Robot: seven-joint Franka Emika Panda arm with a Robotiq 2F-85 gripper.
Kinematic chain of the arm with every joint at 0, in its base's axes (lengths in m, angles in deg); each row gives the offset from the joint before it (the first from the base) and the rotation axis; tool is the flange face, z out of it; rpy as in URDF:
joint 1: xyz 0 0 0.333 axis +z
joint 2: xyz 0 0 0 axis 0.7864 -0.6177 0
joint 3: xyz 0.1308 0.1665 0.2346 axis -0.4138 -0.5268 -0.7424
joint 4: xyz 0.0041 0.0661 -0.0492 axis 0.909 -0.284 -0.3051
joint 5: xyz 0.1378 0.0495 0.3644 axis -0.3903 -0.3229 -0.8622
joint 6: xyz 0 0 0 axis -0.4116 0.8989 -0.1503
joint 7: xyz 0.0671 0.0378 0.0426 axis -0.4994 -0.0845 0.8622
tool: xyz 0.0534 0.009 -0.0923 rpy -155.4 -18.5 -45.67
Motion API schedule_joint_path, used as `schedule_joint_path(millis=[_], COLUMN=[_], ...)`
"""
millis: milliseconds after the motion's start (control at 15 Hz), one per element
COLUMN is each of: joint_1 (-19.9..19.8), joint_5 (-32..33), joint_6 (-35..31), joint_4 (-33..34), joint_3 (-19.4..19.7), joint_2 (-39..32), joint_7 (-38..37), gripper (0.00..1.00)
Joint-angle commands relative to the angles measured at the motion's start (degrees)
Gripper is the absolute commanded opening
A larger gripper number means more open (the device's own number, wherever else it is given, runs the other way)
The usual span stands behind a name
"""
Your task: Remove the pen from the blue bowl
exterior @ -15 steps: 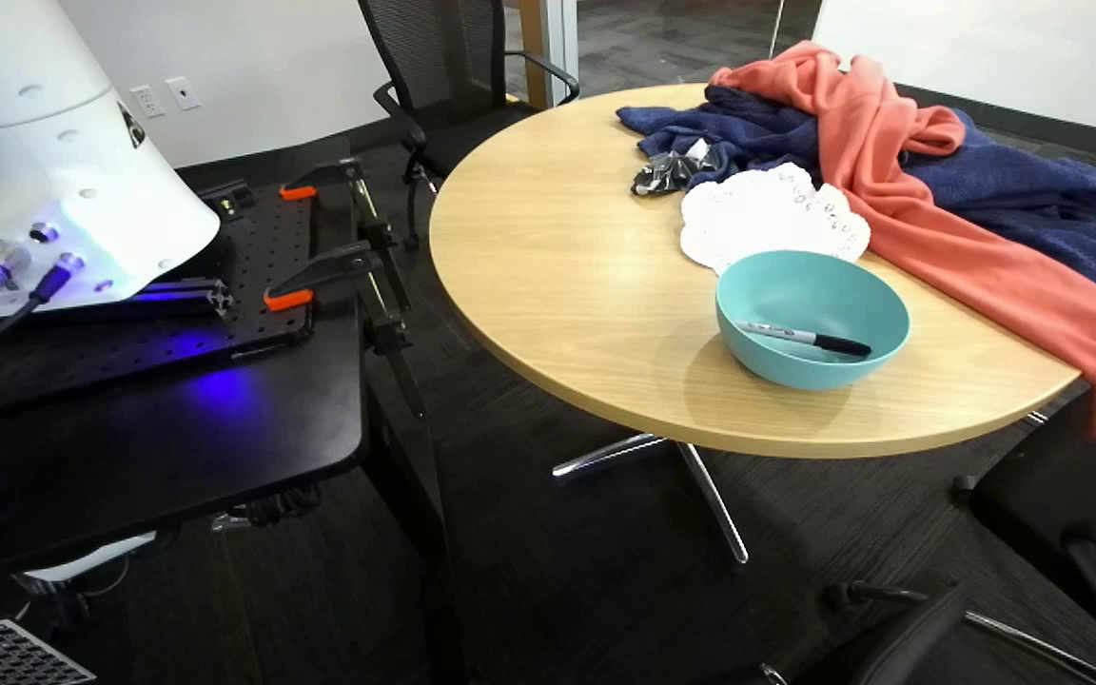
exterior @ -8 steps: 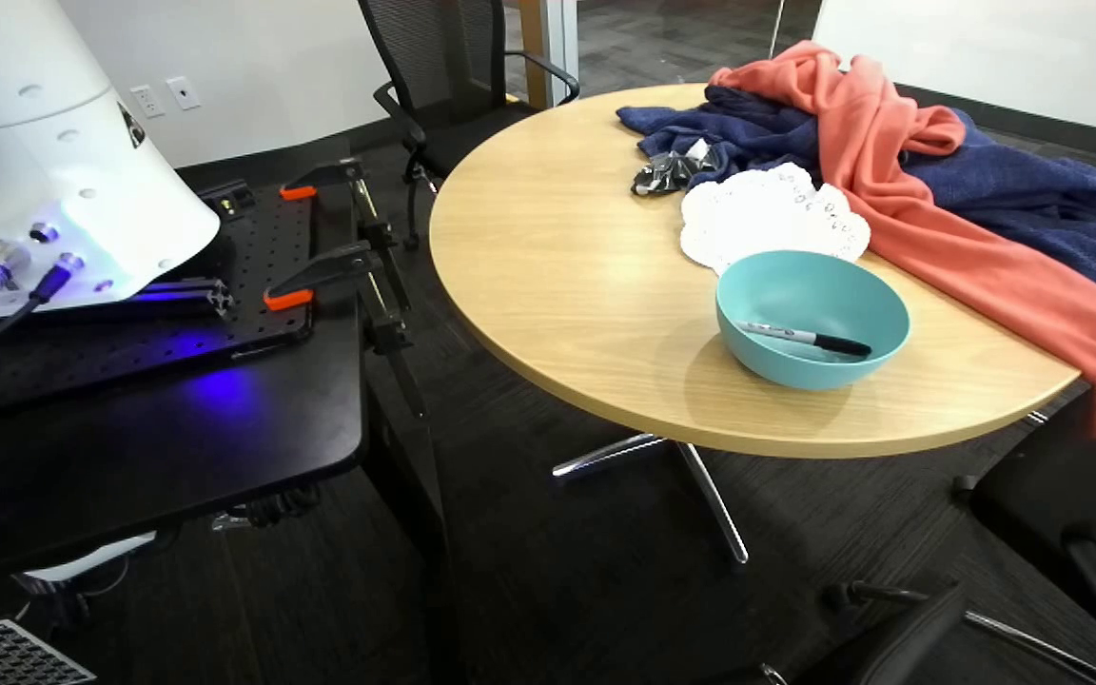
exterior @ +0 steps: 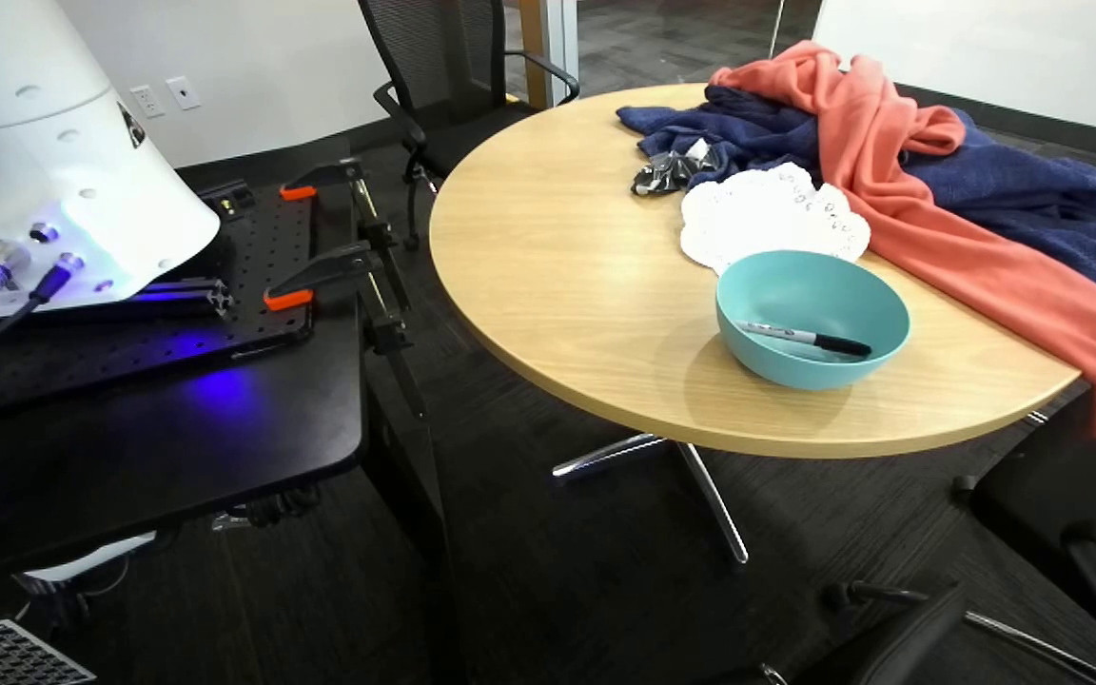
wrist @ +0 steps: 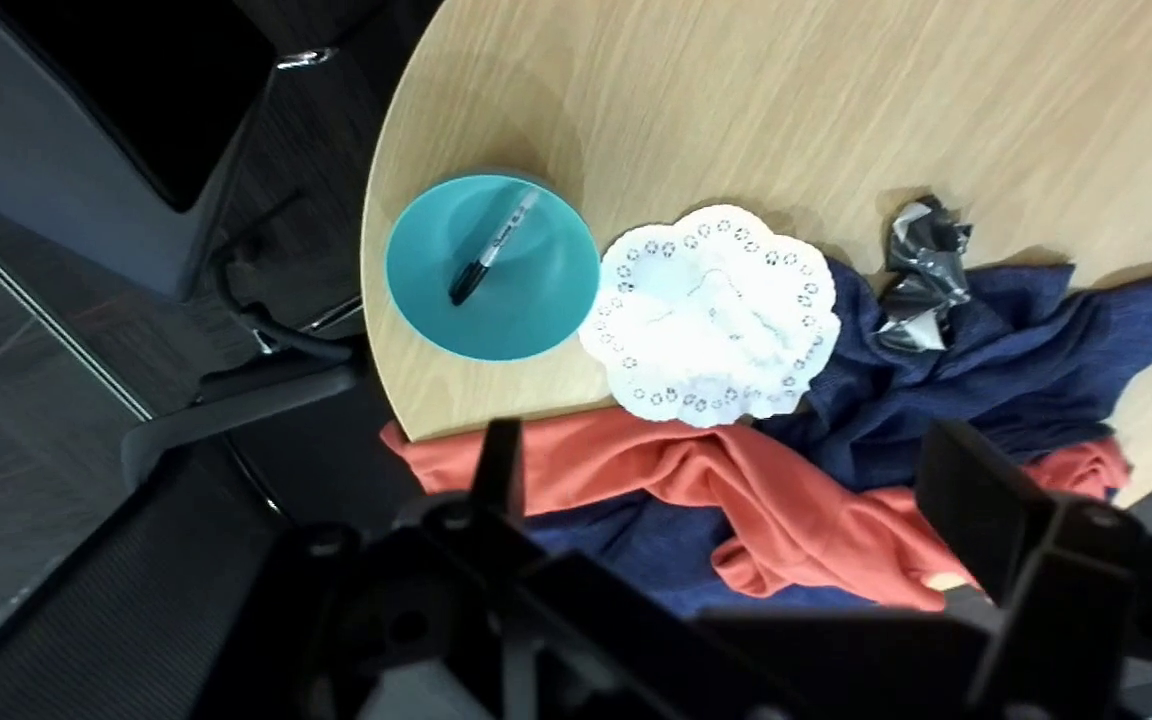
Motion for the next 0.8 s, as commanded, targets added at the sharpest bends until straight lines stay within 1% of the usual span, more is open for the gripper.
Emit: schedule_joint_path(millis=[0,333,467,733], joint_1=[-2.3,-3.4,-4.0,-4.7], joint_5=[-3.7,-9.2,-9.5,-8.4], joint_6=[-5.8,-15.4,-18.6,-21.9], joint_4=[4.0,7.6,9.5,13.3], joint_3=[-1.0,-1.9,-2.9,-3.8], joint_2=[-11.3,-25.1,-30.6,-39.9], joint_7=[-5.2,-10.3,-13.3,-19.3], gripper=[1.0,1.0,1.0,1.0])
